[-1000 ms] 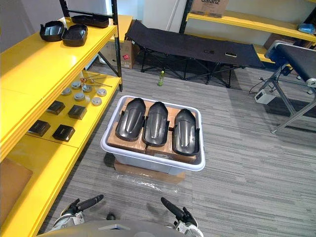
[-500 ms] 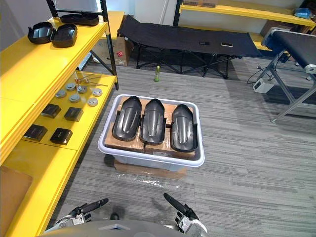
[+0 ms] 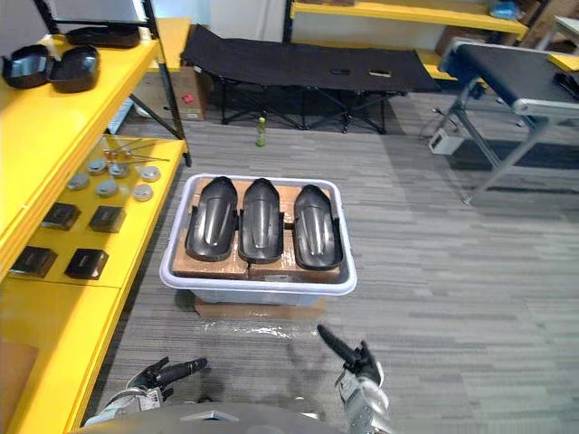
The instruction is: Walk over and take three plastic housings, then place them on the shelf
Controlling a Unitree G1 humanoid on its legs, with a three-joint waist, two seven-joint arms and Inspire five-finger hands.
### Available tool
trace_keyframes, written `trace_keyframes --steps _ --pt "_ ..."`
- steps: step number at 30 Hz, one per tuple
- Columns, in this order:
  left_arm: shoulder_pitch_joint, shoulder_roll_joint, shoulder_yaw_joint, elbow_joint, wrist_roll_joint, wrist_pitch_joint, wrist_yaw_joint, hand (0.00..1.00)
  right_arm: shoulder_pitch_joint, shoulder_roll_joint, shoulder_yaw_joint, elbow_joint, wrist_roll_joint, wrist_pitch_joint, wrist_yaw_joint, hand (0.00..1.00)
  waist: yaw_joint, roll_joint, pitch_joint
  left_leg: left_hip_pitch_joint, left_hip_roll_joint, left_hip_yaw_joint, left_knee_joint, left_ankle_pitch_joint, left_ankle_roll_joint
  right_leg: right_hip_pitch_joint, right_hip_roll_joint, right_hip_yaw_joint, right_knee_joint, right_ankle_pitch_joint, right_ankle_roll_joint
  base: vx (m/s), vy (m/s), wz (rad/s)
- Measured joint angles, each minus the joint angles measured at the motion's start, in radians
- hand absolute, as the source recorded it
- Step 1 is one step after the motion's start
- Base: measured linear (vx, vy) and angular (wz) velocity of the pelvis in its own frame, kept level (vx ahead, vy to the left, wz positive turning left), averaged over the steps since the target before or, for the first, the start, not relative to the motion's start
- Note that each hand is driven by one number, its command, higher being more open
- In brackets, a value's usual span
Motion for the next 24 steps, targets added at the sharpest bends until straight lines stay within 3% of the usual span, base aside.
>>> trace_keyframes --steps 3,7,11,13,14,16,19,22,24 --pt "0.012 0.006 0.000 -0.038 -0.001 0.002 0.009 1.00 0.028 0.001 -0.023 -0.063 0.000 -0.026 -0.001 1.00 -0.004 -0.006 0.020 -0.004 0.032 -0.003 0.068 -0.014 0.005 -0.019 0.006 0.001 0.063 0.049 -0.026 0.06 0.030 -0.11" --pt "0.023 0.016 0.001 -0.061 -0.047 0.000 0.041 1.00 0.066 0.014 -0.023 -0.125 0.002 -0.064 -0.004 1.00 -0.006 0.033 0.037 -0.014 0.071 -0.016 0.145 -0.057 0.019 -0.035 0.010 -0.001 0.111 0.131 -0.002 0.05 0.054 0.07" --pt "0.055 0.038 0.015 -0.050 -0.115 -0.011 0.069 1.00 0.063 0.061 -0.020 -0.146 0.000 -0.082 -0.019 1.00 0.009 0.033 0.035 -0.035 0.088 -0.027 0.210 -0.092 0.013 0.000 0.045 0.000 0.022 0.131 0.000 0.05 -0.011 0.11" --pt "0.084 0.020 0.034 -0.042 -0.114 -0.040 0.072 1.00 0.061 0.073 -0.016 -0.188 -0.009 -0.087 -0.034 1.00 0.025 0.041 0.037 -0.096 0.118 -0.027 0.357 -0.156 0.006 0.030 0.064 -0.003 -0.022 0.119 -0.004 0.03 -0.127 -0.12" --pt "0.111 -0.012 0.054 -0.037 -0.106 -0.060 0.071 1.00 0.061 0.069 -0.012 -0.269 -0.044 -0.086 -0.059 1.00 0.036 0.070 0.047 -0.181 0.168 -0.034 0.529 -0.217 0.009 0.059 0.093 -0.010 -0.084 0.097 -0.004 0.01 -0.114 -0.11" --pt "0.122 -0.028 0.078 -0.037 -0.100 -0.064 0.062 1.00 0.061 0.052 -0.012 -0.337 -0.076 -0.086 -0.075 1.00 0.049 0.083 0.054 -0.229 0.180 -0.052 0.610 -0.232 0.015 0.070 0.098 -0.009 -0.125 0.067 0.010 -0.01 -0.130 -0.10" --pt "0.117 -0.040 0.079 -0.036 -0.068 -0.080 0.052 1.00 0.037 -0.030 -0.041 -0.435 -0.117 -0.079 -0.111 1.00 0.046 0.103 0.056 -0.239 0.178 -0.088 0.597 -0.226 0.002 0.080 0.102 -0.009 -0.162 0.056 0.017 -0.01 -0.101 -0.01" --pt "0.115 -0.039 0.070 -0.037 -0.037 -0.071 0.024 1.00 0.013 -0.100 -0.090 -0.536 -0.161 -0.067 -0.177 1.00 0.033 0.105 0.061 -0.200 0.161 -0.107 0.499 -0.211 -0.026 0.063 0.107 0.000 -0.161 0.056 0.018 -0.06 -0.034 -0.11" --pt "0.107 -0.034 0.070 -0.036 -0.001 -0.059 0.017 1.00 -0.019 -0.138 -0.110 -0.546 -0.162 -0.065 -0.203 1.00 0.026 0.100 0.063 -0.206 0.150 -0.102 0.456 -0.212 -0.029 0.018 0.101 0.018 -0.145 0.054 0.019 -0.14 0.018 -0.29"
